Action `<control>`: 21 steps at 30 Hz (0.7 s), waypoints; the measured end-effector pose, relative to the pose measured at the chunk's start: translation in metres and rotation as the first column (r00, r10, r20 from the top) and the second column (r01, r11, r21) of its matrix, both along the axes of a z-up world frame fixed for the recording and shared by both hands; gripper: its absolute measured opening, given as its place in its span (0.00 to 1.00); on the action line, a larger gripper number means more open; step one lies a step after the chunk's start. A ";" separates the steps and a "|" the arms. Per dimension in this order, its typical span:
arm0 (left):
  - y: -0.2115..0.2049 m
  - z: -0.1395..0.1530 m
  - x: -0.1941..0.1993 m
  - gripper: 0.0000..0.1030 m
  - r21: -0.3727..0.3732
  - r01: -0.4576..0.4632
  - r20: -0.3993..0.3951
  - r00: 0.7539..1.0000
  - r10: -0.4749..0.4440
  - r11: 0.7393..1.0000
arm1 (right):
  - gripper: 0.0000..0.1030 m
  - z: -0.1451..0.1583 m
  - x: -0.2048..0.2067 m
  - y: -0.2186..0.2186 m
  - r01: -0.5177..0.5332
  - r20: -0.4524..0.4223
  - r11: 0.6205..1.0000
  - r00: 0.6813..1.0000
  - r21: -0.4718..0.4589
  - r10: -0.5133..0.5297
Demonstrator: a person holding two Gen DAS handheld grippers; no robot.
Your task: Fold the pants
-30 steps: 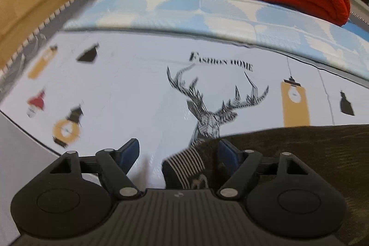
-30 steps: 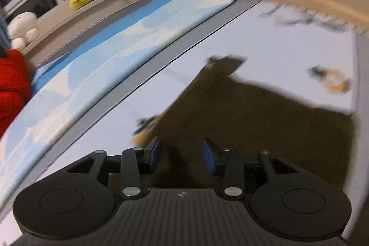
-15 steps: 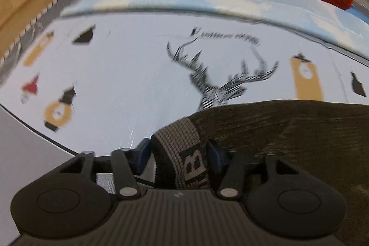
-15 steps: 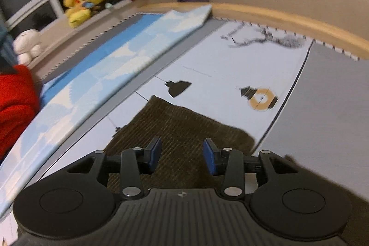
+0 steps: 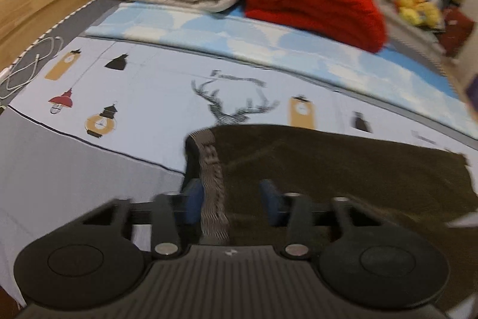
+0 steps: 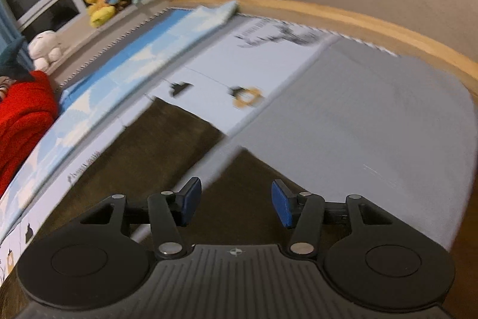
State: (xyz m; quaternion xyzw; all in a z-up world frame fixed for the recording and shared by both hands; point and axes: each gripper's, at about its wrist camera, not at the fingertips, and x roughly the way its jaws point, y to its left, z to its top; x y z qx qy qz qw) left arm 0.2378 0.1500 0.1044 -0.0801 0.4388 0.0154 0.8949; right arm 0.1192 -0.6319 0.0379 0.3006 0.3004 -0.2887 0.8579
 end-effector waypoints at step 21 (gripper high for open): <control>0.042 -0.112 -0.052 0.64 0.075 0.001 -0.322 0.946 0.023 0.997 | 0.54 -0.102 -0.053 -0.047 0.104 -0.336 0.973 0.941 0.204 -0.030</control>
